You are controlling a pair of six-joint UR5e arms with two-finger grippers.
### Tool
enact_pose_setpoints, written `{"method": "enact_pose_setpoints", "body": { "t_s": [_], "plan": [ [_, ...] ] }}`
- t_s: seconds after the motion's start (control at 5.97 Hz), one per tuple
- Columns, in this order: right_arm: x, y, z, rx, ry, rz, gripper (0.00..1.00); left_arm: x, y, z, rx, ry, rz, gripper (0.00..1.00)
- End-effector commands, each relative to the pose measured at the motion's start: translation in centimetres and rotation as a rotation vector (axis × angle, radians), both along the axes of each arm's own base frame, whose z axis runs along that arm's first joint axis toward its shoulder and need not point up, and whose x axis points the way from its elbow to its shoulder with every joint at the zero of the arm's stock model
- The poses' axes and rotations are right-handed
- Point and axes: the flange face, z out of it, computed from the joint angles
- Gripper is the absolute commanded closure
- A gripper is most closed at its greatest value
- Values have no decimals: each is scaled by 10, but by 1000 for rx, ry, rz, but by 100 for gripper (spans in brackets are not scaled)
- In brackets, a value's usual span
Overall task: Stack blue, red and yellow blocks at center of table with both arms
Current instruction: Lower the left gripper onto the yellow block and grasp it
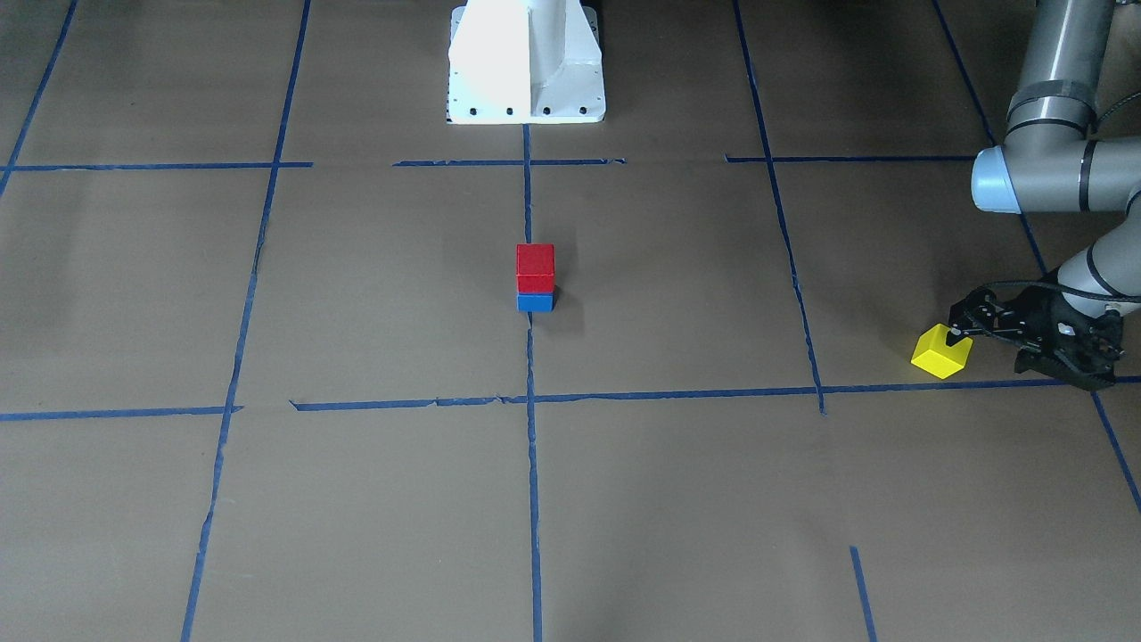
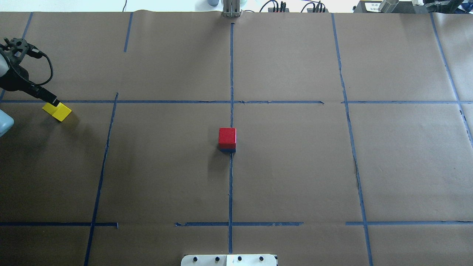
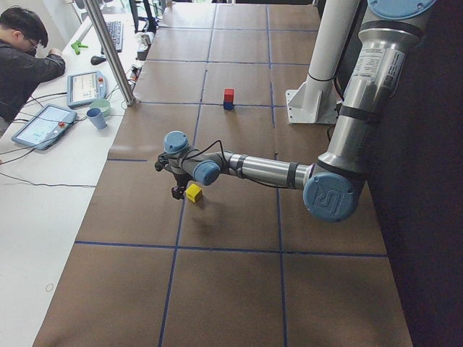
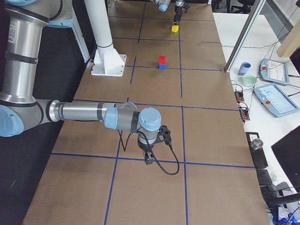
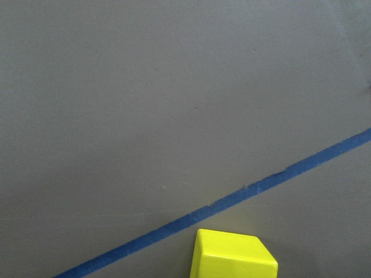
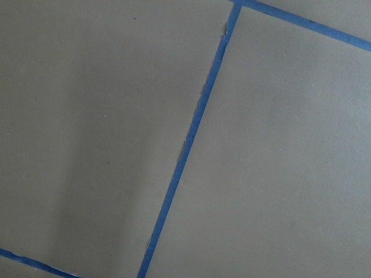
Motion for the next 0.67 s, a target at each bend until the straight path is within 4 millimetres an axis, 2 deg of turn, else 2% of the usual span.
{"method": "enact_pose_setpoints", "body": {
  "t_s": [0.0,0.5],
  "plan": [
    [0,0,0,0,0,0,0,21,10,-1,-9,6,11,0],
    [0,0,0,0,0,0,0,46,20,10,-1,-43,36,0]
  ]
}}
